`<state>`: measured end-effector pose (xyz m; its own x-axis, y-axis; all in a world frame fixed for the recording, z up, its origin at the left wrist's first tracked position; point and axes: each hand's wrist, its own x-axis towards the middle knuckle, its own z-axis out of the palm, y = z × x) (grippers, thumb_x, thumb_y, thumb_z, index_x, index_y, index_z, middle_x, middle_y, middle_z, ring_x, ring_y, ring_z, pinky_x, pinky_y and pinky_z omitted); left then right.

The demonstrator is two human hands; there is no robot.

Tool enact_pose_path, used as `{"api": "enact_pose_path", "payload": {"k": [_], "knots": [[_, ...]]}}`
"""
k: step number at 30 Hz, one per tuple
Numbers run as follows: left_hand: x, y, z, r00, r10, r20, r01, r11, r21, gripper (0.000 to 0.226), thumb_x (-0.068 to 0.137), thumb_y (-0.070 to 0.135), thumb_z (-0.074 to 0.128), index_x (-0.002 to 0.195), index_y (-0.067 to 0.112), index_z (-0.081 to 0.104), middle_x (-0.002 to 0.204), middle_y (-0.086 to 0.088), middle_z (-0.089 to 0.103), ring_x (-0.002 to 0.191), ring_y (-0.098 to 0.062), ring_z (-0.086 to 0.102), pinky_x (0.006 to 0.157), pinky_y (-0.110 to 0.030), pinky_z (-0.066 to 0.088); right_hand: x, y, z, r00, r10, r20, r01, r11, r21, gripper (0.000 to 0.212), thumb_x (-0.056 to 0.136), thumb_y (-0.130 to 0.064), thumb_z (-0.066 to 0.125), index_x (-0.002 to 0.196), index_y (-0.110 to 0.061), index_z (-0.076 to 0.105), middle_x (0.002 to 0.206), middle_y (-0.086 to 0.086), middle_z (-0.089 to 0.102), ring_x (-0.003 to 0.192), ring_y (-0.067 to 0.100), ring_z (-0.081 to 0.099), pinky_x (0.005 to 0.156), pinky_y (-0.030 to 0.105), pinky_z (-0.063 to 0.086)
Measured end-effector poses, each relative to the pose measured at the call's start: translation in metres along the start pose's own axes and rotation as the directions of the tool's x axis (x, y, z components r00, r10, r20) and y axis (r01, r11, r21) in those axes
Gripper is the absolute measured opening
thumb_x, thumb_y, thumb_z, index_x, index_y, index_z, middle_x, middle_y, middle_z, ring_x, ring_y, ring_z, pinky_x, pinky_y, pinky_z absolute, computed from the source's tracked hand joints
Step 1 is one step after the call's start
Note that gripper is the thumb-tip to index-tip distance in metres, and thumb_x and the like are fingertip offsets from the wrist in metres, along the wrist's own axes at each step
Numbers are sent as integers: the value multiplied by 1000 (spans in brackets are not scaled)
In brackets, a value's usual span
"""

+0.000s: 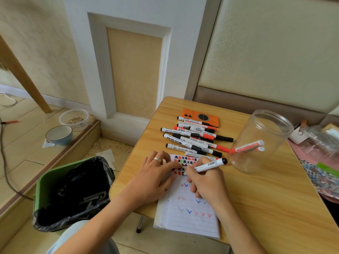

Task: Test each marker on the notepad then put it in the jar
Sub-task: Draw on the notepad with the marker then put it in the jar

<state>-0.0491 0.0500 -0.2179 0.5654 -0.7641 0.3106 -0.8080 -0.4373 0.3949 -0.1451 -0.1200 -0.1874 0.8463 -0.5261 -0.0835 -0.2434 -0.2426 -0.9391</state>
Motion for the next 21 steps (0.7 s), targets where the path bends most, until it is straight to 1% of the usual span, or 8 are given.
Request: {"api": "enact_pose_path", "payload": {"k": [3,6,9,13,17,21], "knots": [[0,-3,3,999,-4,-44,2,999,-37,33,101,41,47,133,38,56,119,14,48,108,-9,38,90,-32,44,-2,-3,-1,1000,-7,-2,7,1000,20,17,97,-17,69,89,-6,59,64,15,69,40,16,55,40,26,44],[0,-3,2,994,-49,-98,33,987,-160,31,99,29,59,130,31,58,113,14,52,104,-8,42,86,-26,44,-5,-6,-2,1000,-25,-10,25,997,66,19,98,-20,68,90,-5,59,63,9,69,40,18,55,39,26,43],[0,-4,0,984,-96,-148,55,965,-258,33,96,18,66,126,30,60,108,16,55,102,-6,49,83,-25,48,-9,-9,3,999,-45,12,43,989,142,19,98,-20,68,89,-5,58,71,14,71,46,22,59,39,26,42],[0,-4,-1,981,-74,-178,20,959,-284,34,95,15,67,125,29,60,110,17,58,104,-4,55,85,-22,50,-10,-8,7,997,-67,29,60,981,184,19,99,-20,68,89,-7,60,73,13,71,47,23,60,39,26,42],[-1,-3,-4,982,-23,-187,-31,960,-278,33,95,10,66,123,26,61,112,14,59,104,-3,56,86,-20,50,-11,-8,7,994,-96,44,85,973,213,22,98,-23,69,91,-4,61,72,11,71,47,21,59,39,25,41],[-2,-1,-6,983,26,-180,-78,955,-286,28,94,11,67,119,25,64,107,14,58,98,0,55,82,-16,48,-11,-7,8,985,-117,131,88,974,208,20,92,-27,77,92,-10,67,67,8,68,47,19,56,41,22,40]]}}
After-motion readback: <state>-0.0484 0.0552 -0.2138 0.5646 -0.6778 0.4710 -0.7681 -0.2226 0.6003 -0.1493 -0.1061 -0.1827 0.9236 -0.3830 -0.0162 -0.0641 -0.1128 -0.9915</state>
